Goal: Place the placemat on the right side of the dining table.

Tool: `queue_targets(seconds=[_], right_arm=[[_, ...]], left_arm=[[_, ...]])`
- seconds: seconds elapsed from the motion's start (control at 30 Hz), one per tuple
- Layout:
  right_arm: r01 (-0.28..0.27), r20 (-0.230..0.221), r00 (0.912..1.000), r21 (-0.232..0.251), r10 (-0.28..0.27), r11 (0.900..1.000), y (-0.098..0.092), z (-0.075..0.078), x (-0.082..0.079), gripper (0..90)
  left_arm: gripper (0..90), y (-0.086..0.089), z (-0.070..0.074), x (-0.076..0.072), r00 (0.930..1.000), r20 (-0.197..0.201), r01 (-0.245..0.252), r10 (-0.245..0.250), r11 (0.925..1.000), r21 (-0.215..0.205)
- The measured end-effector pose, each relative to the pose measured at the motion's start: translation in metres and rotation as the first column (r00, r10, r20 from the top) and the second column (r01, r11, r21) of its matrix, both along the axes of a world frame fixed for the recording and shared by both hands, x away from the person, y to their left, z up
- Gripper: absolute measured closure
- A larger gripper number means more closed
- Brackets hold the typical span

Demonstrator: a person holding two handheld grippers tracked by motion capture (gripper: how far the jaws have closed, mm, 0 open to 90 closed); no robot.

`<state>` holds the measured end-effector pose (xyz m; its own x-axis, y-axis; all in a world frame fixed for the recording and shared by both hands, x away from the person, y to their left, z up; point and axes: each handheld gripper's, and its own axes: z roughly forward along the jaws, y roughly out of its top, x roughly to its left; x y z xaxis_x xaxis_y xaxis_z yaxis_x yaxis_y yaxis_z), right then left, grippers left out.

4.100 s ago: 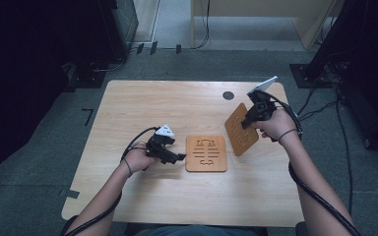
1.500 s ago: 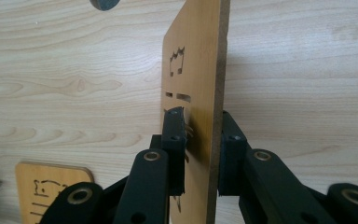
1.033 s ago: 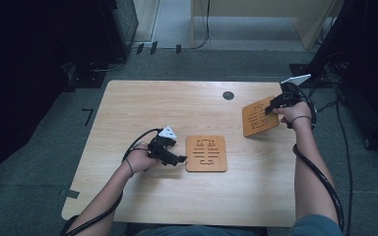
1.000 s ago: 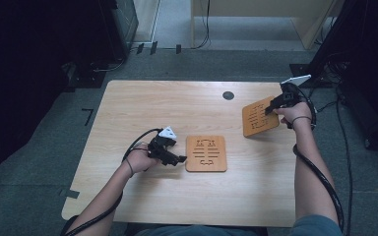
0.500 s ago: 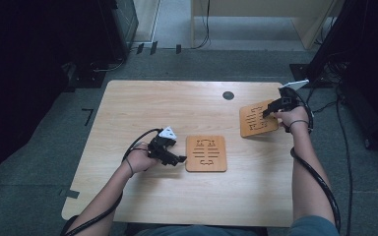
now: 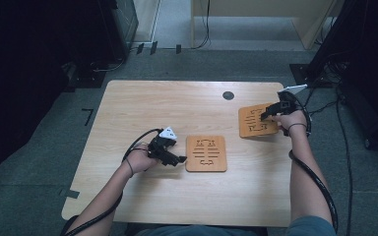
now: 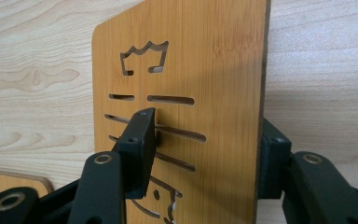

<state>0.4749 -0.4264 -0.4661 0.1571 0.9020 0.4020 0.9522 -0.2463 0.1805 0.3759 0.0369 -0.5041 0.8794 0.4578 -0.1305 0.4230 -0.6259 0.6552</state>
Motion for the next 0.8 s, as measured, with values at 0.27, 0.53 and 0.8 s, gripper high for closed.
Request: queue_targets(seconds=[0.27, 0.53, 0.8], right_arm=[[0.004, 0.001, 1.0000, 0.008, -0.004, 1.000, 0.002, -0.007, 0.000, 45.6], [0.007, -0.004, 1.0000, 0.008, -0.007, 1.000, 0.006, -0.013, 0.001, 41.1], [0.000, 0.000, 1.0000, -0.009, 0.000, 1.000, 0.008, -0.016, 0.001, 38.6]], left_arm=[[13.5, 0.000, -0.001, 0.000, 1.0000, -0.003, -0.001, 0.001, 1.0000, 0.003], [13.4, -0.001, -0.002, -0.001, 1.0000, -0.001, 0.002, -0.002, 0.9999, 0.010], [13.4, -0.001, -0.002, -0.001, 1.0000, 0.000, 0.005, -0.005, 0.9999, 0.012]])
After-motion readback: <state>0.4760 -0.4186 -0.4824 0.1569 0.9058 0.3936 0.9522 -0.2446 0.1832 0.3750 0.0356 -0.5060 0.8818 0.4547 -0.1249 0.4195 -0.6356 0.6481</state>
